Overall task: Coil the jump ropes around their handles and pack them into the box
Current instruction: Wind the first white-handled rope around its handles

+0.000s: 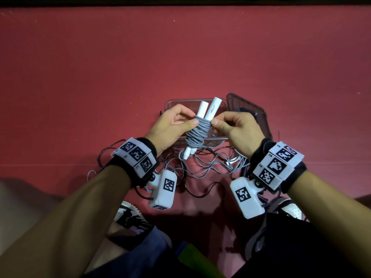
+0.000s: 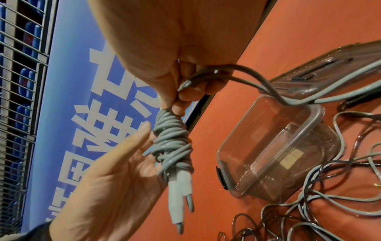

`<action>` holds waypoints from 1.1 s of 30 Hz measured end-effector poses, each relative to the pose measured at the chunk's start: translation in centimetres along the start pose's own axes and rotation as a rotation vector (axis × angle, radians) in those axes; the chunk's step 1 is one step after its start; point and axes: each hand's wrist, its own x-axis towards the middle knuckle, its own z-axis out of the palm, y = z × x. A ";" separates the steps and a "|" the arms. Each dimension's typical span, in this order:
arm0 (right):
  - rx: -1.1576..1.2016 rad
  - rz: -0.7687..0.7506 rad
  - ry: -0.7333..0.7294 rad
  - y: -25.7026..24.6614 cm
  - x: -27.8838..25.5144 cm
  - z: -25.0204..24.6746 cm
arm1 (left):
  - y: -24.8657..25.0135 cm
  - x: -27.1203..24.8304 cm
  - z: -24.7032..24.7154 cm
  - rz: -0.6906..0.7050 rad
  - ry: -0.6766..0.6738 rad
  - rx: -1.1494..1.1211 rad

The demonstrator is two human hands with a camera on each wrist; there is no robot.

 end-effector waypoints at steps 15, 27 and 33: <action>-0.069 -0.052 -0.083 -0.6 -0.3 0.2 | 0.0 -0.4 0.4 0.013 0.018 0.210; 0.105 0.053 -0.014 -0.9 -0.3 0.1 | 0.6 -0.8 0.9 -0.049 -0.151 -0.018; 0.097 0.057 -0.052 -0.8 -0.3 0.2 | 0.7 -1.0 1.0 -0.034 -0.147 -0.023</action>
